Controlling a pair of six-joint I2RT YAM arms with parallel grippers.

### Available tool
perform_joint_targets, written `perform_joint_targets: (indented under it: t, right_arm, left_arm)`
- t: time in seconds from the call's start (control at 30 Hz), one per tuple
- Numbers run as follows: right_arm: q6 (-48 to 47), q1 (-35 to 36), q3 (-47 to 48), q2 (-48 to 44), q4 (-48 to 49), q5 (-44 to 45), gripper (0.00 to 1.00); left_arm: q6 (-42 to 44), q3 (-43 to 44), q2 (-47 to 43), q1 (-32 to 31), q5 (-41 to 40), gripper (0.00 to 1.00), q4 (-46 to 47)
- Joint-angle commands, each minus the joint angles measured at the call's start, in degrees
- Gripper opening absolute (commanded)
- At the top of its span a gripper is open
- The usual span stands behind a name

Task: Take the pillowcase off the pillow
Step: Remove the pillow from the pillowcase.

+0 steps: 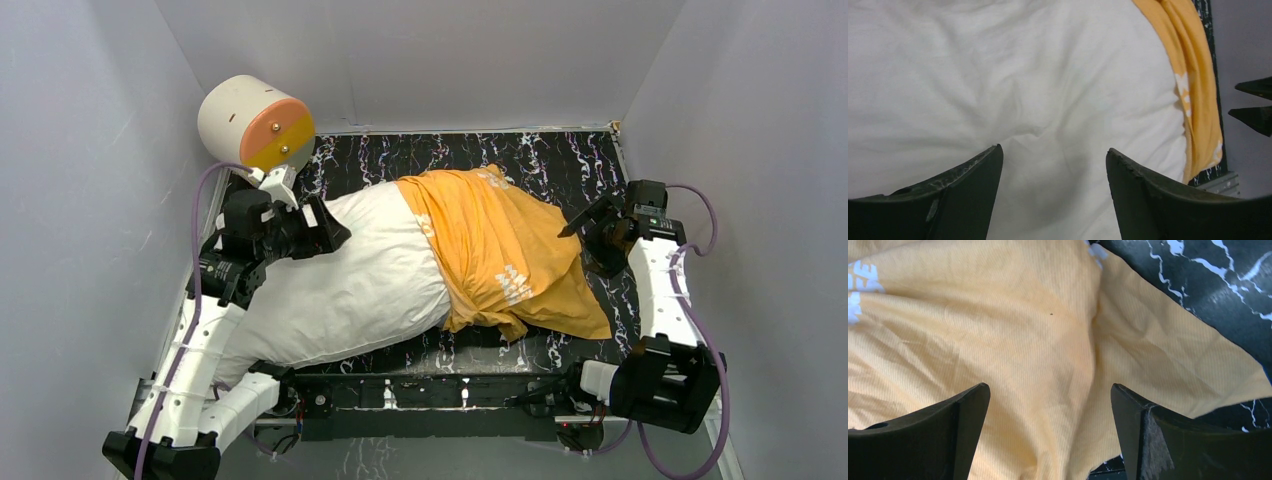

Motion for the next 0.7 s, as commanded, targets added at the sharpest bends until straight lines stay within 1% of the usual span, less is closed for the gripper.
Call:
perform_joint_targets:
  t: [0.0,0.1,0.17,0.2,0.27,0.33,0.4,0.53,0.6,0.67]
  right_arm:
    - [6.0,-0.5,3.4,-4.5,-7.5,3.6,0.99]
    - [12.9,-0.5,-3.0,-9.1,-6.2,-3.3,0.99]
    - [19.4,-0.5,-9.6,-13.7,-3.1,-9.3,0.99]
    - [23.0,-0.5,-13.6,-16.7,-0.3,-13.1,0.99]
    - [28.6,-0.4,-18.9,-21.4,1.9,-14.4,0.99]
    - [29.7,-0.4,-19.0,-23.1,-2.3,-11.3,0.99]
    - [29.2,-0.5,-17.9,-23.8,-5.6,-9.1,0.99]
    - [30.9,-0.4,-17.8,-24.5,-9.0,-7.2,0.99]
    - [33.2,-0.4,-20.2,-25.1,-7.7,-8.5,0.99]
    - [35.9,-0.4,-23.0,-25.4,-5.2,-11.1,0.99]
  left_arm:
    - [4.7,5.1,1.4,0.2,13.3,0.77,0.1]
    - [9.4,8.5,4.8,-0.5,20.5,0.76,-0.8]
    - [11.8,9.8,5.7,-3.8,20.2,0.76,-1.5]
    - [12.7,10.1,6.0,-6.2,18.4,0.77,-1.7]
    - [13.3,10.3,6.9,-13.4,12.0,0.78,-2.3]
    - [13.0,10.1,8.5,-20.5,5.9,0.79,-2.8]
    - [12.8,9.8,10.2,-25.2,0.7,0.79,-3.4]
    - [13.8,8.0,13.3,-28.3,-5.3,0.85,-4.0]
    - [13.8,7.1,15.4,-28.9,-8.2,0.87,-4.5]
    - [13.6,6.1,17.5,-29.1,-10.6,0.87,-4.7]
